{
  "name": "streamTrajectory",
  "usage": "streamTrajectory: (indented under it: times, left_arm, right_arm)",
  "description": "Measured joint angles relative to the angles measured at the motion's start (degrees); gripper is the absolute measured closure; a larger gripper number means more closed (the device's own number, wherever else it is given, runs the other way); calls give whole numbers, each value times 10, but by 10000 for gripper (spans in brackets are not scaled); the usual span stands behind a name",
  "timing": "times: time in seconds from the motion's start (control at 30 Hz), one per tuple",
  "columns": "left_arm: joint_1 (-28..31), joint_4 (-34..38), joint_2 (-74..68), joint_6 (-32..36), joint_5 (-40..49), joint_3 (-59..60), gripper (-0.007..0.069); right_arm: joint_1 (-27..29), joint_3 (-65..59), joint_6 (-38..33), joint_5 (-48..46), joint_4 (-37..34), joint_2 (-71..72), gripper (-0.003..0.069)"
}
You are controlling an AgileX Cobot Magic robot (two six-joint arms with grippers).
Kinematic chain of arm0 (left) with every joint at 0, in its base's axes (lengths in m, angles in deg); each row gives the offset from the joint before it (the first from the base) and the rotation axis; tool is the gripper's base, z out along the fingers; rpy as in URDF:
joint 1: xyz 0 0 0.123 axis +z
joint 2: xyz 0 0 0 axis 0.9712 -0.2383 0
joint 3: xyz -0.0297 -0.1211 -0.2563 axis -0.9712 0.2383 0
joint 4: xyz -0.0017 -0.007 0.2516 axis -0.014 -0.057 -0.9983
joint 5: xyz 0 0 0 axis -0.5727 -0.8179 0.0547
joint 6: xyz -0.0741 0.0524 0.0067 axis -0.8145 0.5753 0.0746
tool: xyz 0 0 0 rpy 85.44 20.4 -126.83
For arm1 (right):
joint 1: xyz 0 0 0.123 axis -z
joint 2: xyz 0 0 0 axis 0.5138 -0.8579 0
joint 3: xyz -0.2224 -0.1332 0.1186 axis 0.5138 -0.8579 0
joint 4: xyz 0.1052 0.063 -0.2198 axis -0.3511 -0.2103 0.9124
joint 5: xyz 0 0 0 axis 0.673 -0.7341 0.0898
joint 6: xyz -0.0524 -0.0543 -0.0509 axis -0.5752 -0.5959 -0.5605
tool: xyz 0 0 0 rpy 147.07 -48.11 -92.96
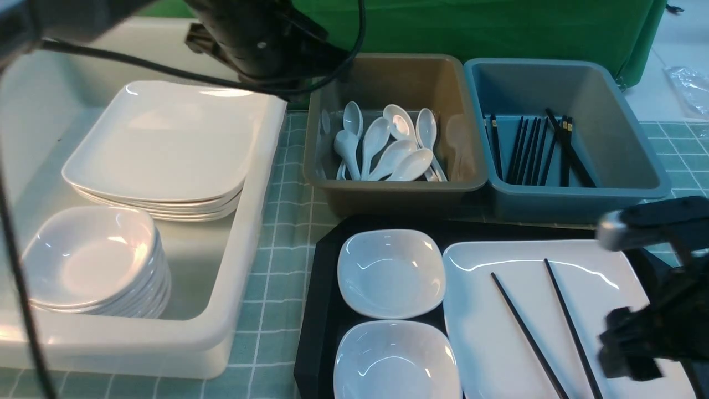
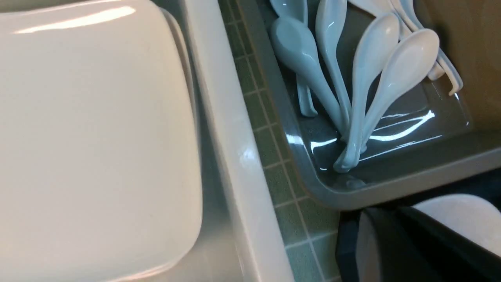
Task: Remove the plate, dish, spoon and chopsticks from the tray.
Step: Use the right arm to grab a pair of chopsticks from the plate
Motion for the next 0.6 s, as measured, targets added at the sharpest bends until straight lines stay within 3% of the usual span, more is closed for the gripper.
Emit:
streamTrajectory:
  times: [0.43,0.53,0.6]
  left_arm:
    - [0,44,275,-11,-168,402,615]
    - [0,64,323,-11,-190,472,615]
    - [0,71,345,-11,-194,504,615]
  right_arm:
    - [-28,0,22,96,1,-168,65]
    - [-28,0,23,102,1,-184,118]
    - [-28,0,24,102,2,-187,207]
